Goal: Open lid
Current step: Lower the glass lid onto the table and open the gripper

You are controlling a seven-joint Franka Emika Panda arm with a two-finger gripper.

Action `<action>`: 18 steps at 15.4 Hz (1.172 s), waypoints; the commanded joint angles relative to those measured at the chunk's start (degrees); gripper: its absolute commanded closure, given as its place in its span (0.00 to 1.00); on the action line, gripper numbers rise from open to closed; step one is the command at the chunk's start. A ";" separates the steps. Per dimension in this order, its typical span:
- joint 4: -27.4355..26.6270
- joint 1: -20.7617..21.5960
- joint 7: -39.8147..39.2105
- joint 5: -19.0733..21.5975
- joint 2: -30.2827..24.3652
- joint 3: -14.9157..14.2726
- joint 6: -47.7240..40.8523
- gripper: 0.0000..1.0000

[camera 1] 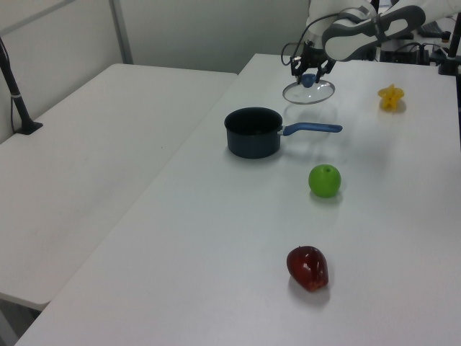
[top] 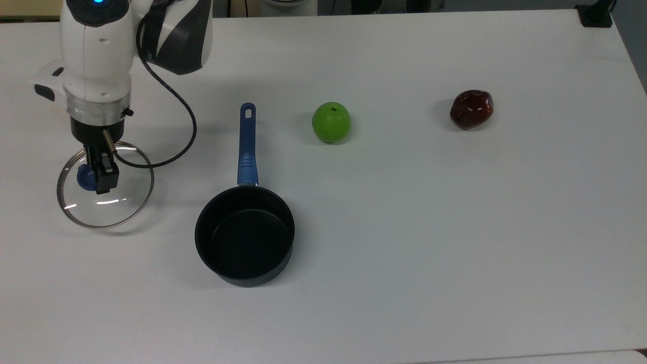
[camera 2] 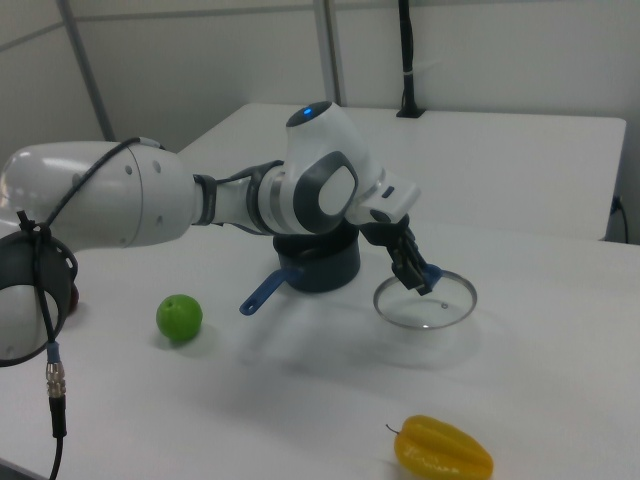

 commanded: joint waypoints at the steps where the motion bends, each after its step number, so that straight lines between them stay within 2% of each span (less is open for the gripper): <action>1: -1.88 -1.24 0.74 0.75 0.56 -0.04 4.90 0.54; 8: -1.52 -1.86 0.75 0.05 3.90 -0.04 6.31 0.54; 13: -1.52 -1.77 0.75 -0.04 4.34 -0.04 6.31 0.53; 15: -1.61 -1.77 0.57 -0.47 4.43 -0.04 6.23 0.46; 18: -1.96 -1.77 0.48 -0.65 4.43 -0.04 6.14 0.42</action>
